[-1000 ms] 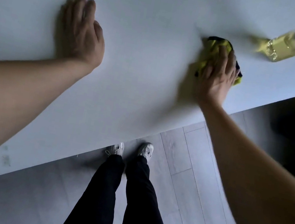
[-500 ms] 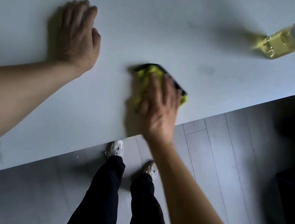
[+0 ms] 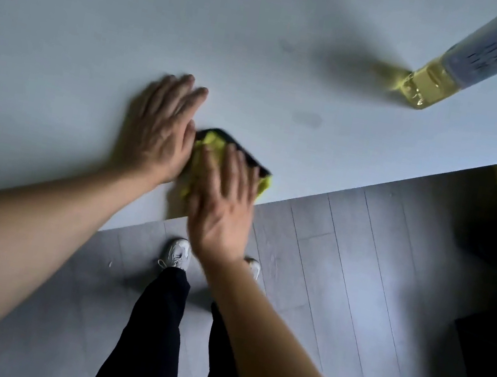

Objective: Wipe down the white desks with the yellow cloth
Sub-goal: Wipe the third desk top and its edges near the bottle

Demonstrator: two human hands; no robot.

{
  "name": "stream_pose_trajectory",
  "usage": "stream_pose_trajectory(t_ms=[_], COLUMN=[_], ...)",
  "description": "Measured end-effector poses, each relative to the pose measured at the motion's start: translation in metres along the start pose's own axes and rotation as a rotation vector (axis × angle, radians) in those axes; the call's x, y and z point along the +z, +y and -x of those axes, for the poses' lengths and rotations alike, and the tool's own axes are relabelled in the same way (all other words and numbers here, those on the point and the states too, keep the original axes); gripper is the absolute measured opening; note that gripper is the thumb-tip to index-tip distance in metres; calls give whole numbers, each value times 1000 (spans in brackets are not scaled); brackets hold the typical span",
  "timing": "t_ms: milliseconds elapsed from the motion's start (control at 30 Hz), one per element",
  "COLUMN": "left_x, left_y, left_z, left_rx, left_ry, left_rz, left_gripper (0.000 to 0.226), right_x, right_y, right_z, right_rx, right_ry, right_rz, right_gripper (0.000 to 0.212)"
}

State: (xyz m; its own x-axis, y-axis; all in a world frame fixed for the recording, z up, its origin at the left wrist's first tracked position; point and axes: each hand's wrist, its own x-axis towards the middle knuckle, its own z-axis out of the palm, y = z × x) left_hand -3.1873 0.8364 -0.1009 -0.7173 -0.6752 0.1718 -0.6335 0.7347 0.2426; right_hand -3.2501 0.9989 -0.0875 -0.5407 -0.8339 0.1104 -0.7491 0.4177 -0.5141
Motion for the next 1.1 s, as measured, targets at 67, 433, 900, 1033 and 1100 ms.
stream_pose_trajectory(t_ms=[67,433,900,1033,1100], left_x=[2,6,15,25,29], left_y=[1,56,304,331,333], left_z=[0,-25,-193,-217,-221], left_rx=[2,-280,-154,-227,-224], left_ry=[11,36,-172,-145,-64], left_rz=[0,62,563,607,601], left_gripper=[54,51,119,112,83], right_x=[0,-103,-126,-123,-121], right_y=[1,205,257,259,259], right_z=[5,-87,-85,-85,-85], right_rx=[-72,171,112,114,113], right_ry=[-46,124,178,195,201], right_rz=[0,50,-7,-1,-1], right_gripper=[56,57,57,56,55])
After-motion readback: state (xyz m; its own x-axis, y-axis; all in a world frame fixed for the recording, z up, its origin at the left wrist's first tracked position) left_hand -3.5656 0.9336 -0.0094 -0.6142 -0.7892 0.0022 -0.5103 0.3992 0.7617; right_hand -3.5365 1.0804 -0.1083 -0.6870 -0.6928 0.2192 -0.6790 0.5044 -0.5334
